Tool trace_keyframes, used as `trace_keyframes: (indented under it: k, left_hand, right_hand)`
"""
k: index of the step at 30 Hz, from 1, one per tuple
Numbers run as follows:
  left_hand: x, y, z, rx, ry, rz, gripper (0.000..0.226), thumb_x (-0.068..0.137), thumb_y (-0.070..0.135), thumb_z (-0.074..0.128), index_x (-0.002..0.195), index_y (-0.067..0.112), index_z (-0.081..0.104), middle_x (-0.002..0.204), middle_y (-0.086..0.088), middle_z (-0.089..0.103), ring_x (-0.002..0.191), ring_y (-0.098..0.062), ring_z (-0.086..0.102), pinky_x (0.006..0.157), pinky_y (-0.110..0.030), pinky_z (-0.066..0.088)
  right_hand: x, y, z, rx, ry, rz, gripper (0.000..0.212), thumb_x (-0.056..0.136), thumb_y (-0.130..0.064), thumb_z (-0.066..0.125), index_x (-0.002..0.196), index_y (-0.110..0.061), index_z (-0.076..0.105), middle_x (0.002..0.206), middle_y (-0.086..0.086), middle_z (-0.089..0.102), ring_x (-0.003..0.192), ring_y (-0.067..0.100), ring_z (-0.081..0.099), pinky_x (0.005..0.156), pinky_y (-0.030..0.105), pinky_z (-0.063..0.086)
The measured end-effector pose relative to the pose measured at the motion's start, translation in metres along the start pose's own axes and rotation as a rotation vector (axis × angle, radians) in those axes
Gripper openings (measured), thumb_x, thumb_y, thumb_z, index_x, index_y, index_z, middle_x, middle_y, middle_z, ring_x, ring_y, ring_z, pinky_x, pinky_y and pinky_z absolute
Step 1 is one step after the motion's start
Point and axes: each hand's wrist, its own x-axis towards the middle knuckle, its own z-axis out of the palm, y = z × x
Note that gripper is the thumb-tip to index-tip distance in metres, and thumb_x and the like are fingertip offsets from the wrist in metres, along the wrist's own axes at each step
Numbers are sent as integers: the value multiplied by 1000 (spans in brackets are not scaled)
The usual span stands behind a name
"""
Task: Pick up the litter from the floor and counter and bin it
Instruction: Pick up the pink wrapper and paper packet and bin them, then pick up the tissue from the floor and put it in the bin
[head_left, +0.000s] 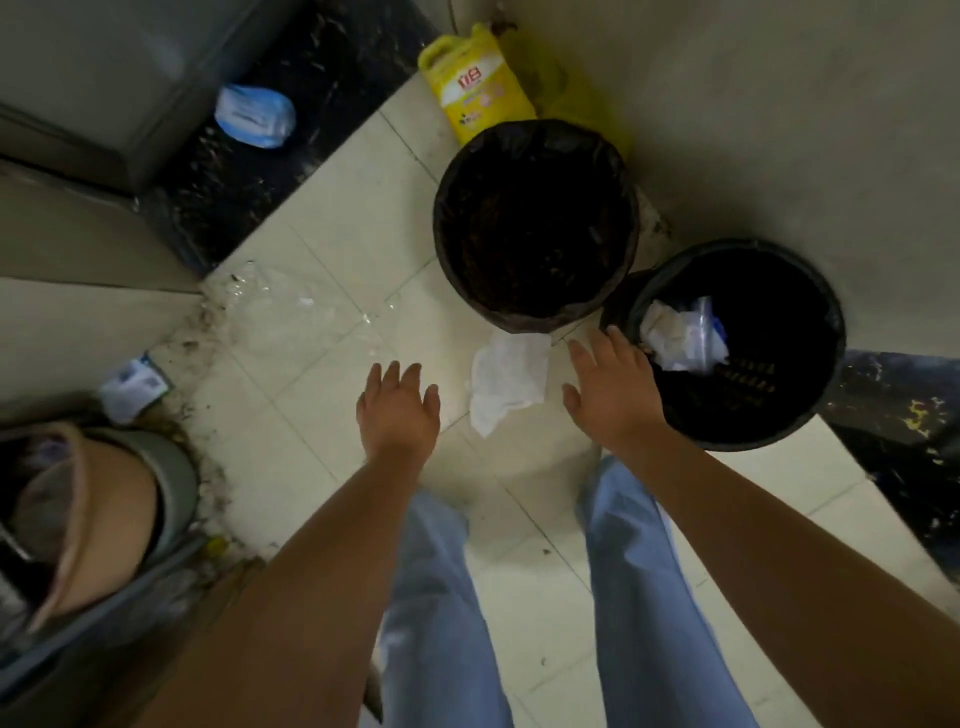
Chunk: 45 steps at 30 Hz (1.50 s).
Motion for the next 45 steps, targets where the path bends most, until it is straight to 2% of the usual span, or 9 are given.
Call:
trace_keyframes:
  k: [3,13,19,23,27,32,35,39,45]
  left_hand:
    - [24,-56,-5,-125,-23,-130,49,99,26,43,146,11,35,155,-9,32,148,-27,17,117,-40,24]
    - [134,-216,20,3,-179,-6,52,99,30,42,148,17,29,158,-6,24,148,-25,17,115,-37,30]
    - [213,-250,77,193,-136,183,38,100,26,41,134,11,49,151,-7,35,142,-23,28,111,-34,34]
    - [263,-252,135,317,-226,373,41,101,24,37,140,13,42,161,-6,15,149,-22,9,118,-36,23]
    - [303,-257,181,224,-138,382,50,98,15,45,146,14,31,156,-9,27,143,-26,28,112,-37,32]
    - [347,-254,207,311,104,438,41,90,12,59,130,7,53,128,-16,58,119,-35,53,97,-43,43]
    - [358,-247,215,391,95,494,24,89,5,55,111,8,65,110,-12,66,105,-31,59,86,-37,47]
    - [337,-244,209,350,125,623,29,33,-18,83,46,-2,62,42,-18,57,38,-30,57,40,-24,45]
    - [263,-219,162,220,44,601,35,35,-14,87,39,4,57,37,-12,53,32,-25,53,45,-18,24]
  right_hand:
    - [17,-55,14,25,8,34,56,98,-28,37,148,-11,18,159,13,11,148,29,7,120,41,14]
    - [67,-192,145,136,-188,410,47,96,-30,45,139,-11,38,145,9,42,135,24,37,109,35,37]
    - [157,-202,223,190,-211,462,41,95,-23,46,134,-12,49,145,12,41,135,25,38,110,33,35]
    - [213,-186,268,181,-194,527,38,94,-19,47,131,-11,53,148,17,32,138,28,32,112,35,32]
    - [252,-164,298,213,-110,638,42,94,-18,49,135,-11,46,147,19,28,135,33,33,109,41,36]
    - [278,-142,327,349,123,802,60,87,-15,63,136,2,33,138,23,42,124,40,46,99,46,45]
    - [288,-132,337,384,85,859,37,89,-8,54,125,2,47,125,22,58,116,38,54,94,40,47]
    - [287,-140,336,504,77,901,22,82,2,49,98,-1,63,96,17,63,96,33,58,73,29,41]
    - [235,-181,288,720,86,825,23,81,-2,47,60,-11,44,70,5,55,81,32,52,55,22,35]
